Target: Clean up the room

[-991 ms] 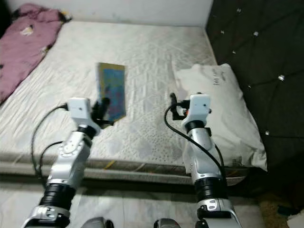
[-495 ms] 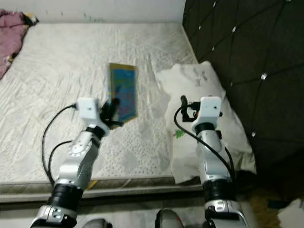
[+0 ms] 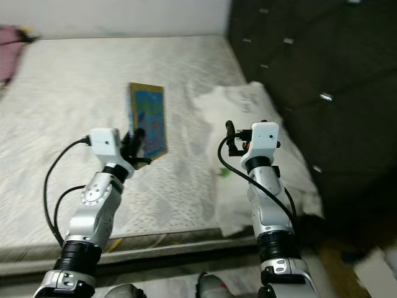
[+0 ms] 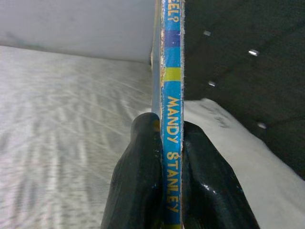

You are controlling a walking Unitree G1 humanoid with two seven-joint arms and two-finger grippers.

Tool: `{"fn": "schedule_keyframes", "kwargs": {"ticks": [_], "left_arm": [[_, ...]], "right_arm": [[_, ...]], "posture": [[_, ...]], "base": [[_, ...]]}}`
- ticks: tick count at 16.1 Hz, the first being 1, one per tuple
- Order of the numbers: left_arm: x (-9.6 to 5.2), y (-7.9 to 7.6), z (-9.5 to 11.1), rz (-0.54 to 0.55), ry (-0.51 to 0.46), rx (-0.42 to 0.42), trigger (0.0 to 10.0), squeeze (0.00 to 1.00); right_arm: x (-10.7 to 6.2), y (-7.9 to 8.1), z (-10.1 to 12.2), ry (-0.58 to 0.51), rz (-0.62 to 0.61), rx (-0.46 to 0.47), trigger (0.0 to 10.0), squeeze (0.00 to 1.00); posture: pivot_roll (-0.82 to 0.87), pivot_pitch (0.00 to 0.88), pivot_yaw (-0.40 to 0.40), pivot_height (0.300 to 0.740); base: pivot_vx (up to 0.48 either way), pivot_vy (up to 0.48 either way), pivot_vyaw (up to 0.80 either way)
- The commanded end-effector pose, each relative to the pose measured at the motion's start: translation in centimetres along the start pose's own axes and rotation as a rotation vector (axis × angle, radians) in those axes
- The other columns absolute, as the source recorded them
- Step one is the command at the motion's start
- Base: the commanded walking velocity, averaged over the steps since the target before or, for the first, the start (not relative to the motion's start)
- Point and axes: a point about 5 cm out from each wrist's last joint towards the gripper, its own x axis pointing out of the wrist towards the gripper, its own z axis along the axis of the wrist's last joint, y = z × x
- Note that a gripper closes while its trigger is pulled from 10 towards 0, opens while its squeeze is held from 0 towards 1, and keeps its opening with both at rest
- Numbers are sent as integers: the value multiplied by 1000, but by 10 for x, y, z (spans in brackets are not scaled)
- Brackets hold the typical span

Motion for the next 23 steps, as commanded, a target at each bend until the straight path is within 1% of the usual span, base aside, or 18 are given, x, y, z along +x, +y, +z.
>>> {"fn": "schedule_keyframes", "kwargs": {"ticks": [1,5,6,8,13,15,21,23], "left_arm": [[3,0,8,-6,-30,10,10000,0],[3,0,9,0,-32,9,10000,0],[2,0,9,1,-35,-9,10000,0],[2,0,9,2,-34,-7,10000,0],[1,0,8,2,-30,-11,10000,0],[-2,0,5,7,-23,-23,10000,0],[-8,-2,1,4,-3,-20,10000,0],[-10,-2,1,9,2,-58,10000,0]], "right_arm": [[0,-1,-2,7,3,-3,10000,0],[0,-1,-2,8,3,-4,10000,0],[-1,-1,-3,9,3,-4,10000,0],[-1,-1,-3,12,0,-3,10000,0],[-2,-1,-4,16,-4,0,10000,0],[-4,0,-6,18,-3,2,10000,0],[-10,1,-10,31,0,1,10000,0],[-11,0,-9,32,-1,-2,10000,0]], "posture": [[-50,84,6,740],[-50,92,7,740],[-50,92,7,740],[-49,94,6,740],[-48,100,6,740],[-46,107,5,740],[-44,132,4,740],[-46,151,2,740]], "base": [[0,-368,0],[0,-331,0],[0,0,0],[0,0,0],[0,0,-759],[0,0,0],[0,0,0],[0,0,0]]}}
